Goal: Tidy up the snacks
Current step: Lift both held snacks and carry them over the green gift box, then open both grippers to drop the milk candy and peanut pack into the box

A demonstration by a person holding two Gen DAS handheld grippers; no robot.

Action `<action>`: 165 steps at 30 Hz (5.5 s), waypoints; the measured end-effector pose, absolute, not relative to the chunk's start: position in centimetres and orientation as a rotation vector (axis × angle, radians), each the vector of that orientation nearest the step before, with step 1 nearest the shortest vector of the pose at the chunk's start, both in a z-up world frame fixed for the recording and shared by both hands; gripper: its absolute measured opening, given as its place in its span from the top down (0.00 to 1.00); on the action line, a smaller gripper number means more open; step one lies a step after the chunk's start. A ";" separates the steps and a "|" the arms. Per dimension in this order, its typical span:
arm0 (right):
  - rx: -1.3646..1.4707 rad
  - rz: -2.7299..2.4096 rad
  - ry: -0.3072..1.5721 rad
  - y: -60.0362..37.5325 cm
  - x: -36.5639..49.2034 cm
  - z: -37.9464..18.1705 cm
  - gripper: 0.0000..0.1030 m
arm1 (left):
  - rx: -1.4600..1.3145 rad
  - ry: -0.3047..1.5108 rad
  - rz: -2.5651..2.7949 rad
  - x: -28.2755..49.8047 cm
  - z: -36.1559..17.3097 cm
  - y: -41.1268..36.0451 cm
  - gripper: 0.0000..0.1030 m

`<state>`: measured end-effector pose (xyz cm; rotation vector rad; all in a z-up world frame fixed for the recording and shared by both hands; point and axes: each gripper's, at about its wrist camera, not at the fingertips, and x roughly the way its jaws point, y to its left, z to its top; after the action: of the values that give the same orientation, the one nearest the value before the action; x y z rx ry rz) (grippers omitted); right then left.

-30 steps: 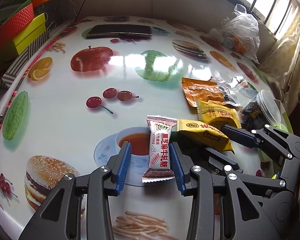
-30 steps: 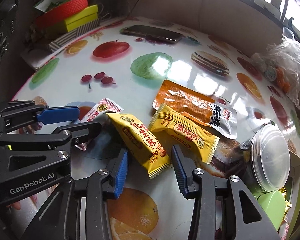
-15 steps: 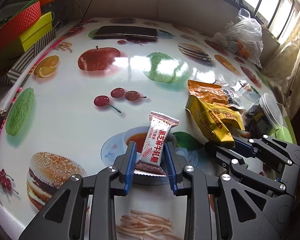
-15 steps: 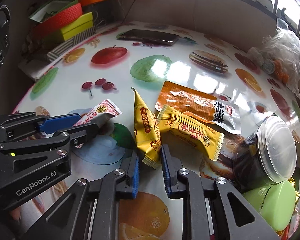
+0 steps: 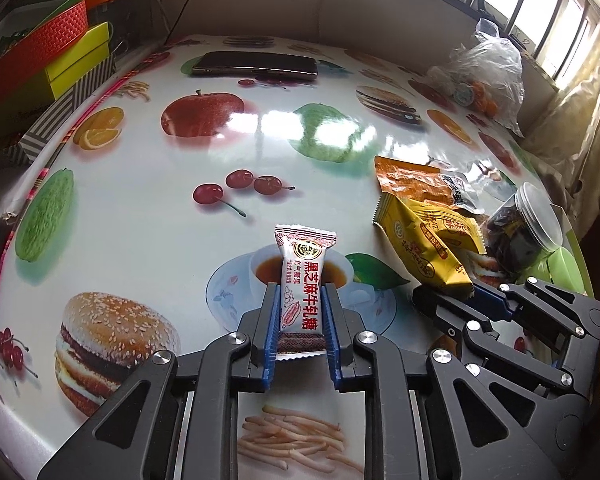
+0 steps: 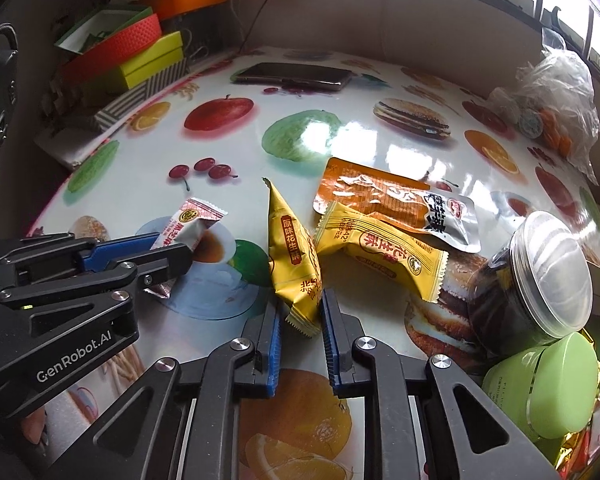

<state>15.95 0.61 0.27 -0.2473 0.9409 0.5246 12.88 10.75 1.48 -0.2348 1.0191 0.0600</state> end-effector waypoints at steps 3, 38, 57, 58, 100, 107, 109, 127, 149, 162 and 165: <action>-0.247 0.523 0.935 0.5 15.7 0.5 0.83 | -0.232 1.021 0.062 12.7 1.5 10.8 0.79; -0.149 0.524 0.861 -2.6 12.0 3.5 0.84 | -0.192 0.951 0.045 9.9 5.0 8.7 0.79; -0.076 0.483 0.770 -6.4 10.1 7.4 0.84 | -0.154 0.889 -0.015 9.7 8.5 5.6 0.79; -0.071 0.480 0.764 -6.7 10.0 7.7 0.84 | -0.152 0.886 -0.022 9.8 8.7 5.3 0.79; 0.088 0.151 0.697 -23.4 8.2 9.2 0.84 | -0.061 0.864 -0.342 13.4 11.4 -9.8 0.79; 0.102 0.097 0.731 -25.6 8.7 7.4 0.84 | -0.052 0.917 -0.391 14.8 9.8 -12.6 0.79; 0.108 0.080 0.743 -26.2 8.9 6.8 0.84 | -0.040 0.933 -0.393 15.1 9.1 -13.3 0.79; 0.075 0.000 0.810 -28.3 10.9 3.4 0.84 | 0.043 1.017 -0.401 17.0 5.6 -17.3 0.79; 0.068 -0.012 0.826 -28.1 10.9 2.8 0.73 | 0.049 1.019 -0.420 17.0 5.2 -18.5 0.60; 0.063 -0.011 0.812 -27.8 10.3 3.6 0.66 | 0.030 1.001 -0.427 16.5 5.9 -18.0 0.54; 0.060 -0.011 0.805 -27.6 10.0 3.9 0.64 | 0.025 0.992 -0.426 16.2 6.3 -17.8 0.52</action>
<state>10.05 -27.63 3.93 0.0597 0.8051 -0.0107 16.22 -17.84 6.31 0.0247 0.9916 -0.4265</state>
